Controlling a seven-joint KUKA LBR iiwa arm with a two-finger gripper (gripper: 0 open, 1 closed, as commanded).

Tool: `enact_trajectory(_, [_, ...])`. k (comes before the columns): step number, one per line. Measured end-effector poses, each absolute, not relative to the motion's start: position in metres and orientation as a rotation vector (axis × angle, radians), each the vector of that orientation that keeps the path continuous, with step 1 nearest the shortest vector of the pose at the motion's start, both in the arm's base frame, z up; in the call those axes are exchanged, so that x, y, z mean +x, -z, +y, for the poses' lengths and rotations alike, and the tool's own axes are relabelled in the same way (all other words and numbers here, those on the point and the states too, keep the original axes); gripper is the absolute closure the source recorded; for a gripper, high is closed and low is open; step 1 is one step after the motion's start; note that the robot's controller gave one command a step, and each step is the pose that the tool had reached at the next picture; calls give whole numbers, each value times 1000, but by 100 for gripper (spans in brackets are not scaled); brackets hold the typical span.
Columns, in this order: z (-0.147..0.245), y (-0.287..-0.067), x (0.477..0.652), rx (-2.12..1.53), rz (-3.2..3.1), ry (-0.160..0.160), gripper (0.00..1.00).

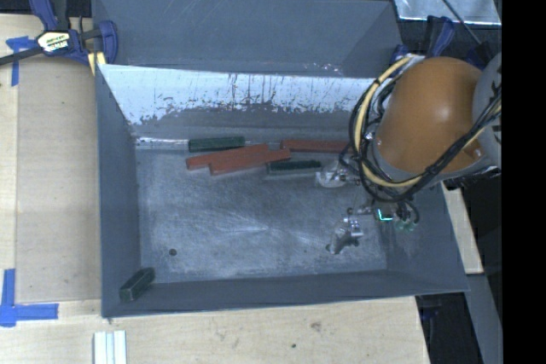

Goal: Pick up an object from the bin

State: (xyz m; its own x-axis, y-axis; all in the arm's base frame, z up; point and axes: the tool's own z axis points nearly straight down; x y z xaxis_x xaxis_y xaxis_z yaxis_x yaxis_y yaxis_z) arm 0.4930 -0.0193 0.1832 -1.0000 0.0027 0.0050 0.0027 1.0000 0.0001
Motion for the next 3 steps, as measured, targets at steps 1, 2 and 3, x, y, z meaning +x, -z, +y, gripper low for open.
enact_trajectory(1, [-19, -187, 495, -3, -3144, -1, 0])
enact_trajectory(2, [-19, -186, 496, 0, -3145, -1, 0])
enact_trajectory(3, [-32, -172, 496, 84, -3125, 2, 0])
